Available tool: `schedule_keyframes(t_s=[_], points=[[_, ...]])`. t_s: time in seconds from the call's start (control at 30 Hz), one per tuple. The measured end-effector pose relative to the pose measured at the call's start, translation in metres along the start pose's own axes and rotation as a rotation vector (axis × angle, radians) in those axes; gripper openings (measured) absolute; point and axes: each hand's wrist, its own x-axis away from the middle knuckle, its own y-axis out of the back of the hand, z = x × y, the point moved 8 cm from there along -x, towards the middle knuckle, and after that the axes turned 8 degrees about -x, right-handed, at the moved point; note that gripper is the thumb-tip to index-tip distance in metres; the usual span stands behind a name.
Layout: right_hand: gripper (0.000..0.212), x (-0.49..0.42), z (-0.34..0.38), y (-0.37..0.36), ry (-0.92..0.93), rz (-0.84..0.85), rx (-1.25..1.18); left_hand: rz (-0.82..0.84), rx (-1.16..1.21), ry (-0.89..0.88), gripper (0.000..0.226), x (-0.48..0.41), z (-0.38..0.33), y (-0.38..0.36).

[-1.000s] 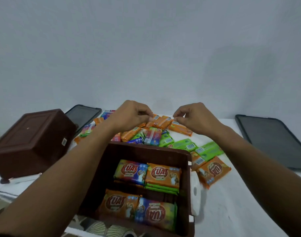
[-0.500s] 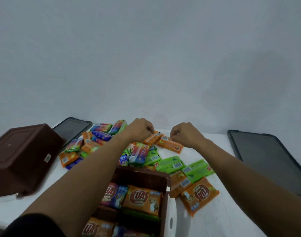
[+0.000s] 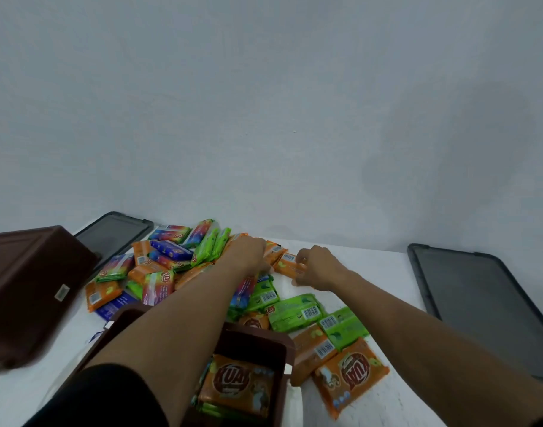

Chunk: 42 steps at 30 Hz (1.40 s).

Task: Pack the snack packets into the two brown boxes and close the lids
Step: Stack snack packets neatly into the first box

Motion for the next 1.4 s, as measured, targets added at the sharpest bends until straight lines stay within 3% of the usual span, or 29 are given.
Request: schedule_keyframes(t_s=[0.23,0.37,0.63,0.9,1.17,1.4], points=[[0.069,-0.003,0.001,-0.004,-0.006,0.012,0.005,0.055,0.120,0.034,0.040,0.000,0.005,-0.003],[0.039,0.005,0.005,0.007,-0.017,-0.033,-0.194,0.022,0.274,0.022,0.039,0.004,0.013,0.012],[0.017,0.031,0.009,0.035,-0.105,-0.089,-0.503,0.040,0.650,-0.004,0.025,0.035,0.042,0.045],[0.013,0.073,0.044,0.057,-0.078,-0.062,-0.622,0.084,0.707,-0.138,0.033,0.085,0.080,0.066],[0.014,0.131,0.099,0.056,-0.027,-0.041,-0.627,0.116,0.846,-0.229,0.023,0.147,0.119,0.070],[0.016,0.177,0.142,0.034,-0.026,-0.007,-0.585,0.128,0.791,-0.307,0.027,0.191,0.125,0.068]])
